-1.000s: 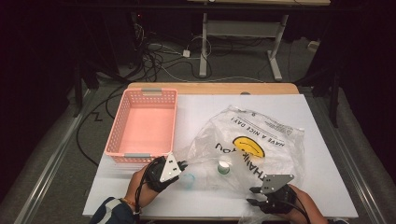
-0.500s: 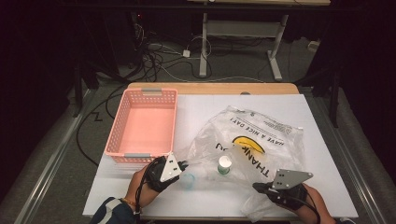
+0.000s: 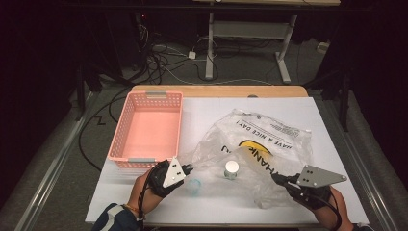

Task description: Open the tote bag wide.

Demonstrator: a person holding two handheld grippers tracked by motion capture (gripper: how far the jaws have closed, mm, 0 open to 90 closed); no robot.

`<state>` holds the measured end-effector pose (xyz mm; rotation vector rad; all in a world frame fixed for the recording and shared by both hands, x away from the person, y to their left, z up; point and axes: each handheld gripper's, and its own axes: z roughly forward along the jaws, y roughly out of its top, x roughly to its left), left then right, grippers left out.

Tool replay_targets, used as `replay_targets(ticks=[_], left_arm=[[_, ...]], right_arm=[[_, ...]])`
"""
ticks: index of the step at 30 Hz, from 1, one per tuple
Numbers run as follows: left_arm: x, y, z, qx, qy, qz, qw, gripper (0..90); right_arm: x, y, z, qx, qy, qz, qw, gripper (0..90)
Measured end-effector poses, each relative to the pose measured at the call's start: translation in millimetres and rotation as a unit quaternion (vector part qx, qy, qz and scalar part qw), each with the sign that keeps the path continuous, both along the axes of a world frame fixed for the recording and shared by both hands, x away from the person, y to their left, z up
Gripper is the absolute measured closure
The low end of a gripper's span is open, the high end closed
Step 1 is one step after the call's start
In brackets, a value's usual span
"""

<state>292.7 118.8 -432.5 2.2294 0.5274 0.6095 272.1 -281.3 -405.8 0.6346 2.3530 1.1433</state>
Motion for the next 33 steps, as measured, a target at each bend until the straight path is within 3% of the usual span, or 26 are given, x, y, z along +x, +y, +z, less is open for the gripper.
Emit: replay_targets(ticks=[6, 11, 26, 33], left_arm=[[-3.8, -3.2, 6.0, -0.009, -0.006, -0.011, 0.9999, 84.8], [-1.4, -3.6, 3.5, -0.008, -0.009, 0.0, 0.9999, 84.8], [-0.9, 0.0, 24.3, -0.045, -0.038, 0.003, 0.9983, 84.8], [6.1, 1.5, 30.2, -0.06, -0.049, 0.01, 0.9969, 84.9]], right_arm=[[7.0, -7.8, 7.7, 0.016, -0.024, -0.024, 0.9993, 90.0], [11.6, -8.6, 15.7, 0.028, -0.052, -0.038, 0.9975, 90.0], [24.4, -16.6, 39.1, 0.062, -0.093, -0.064, 0.9917, 90.0], [31.3, -15.6, 43.0, 0.061, -0.106, -0.072, 0.9899, 90.0]])
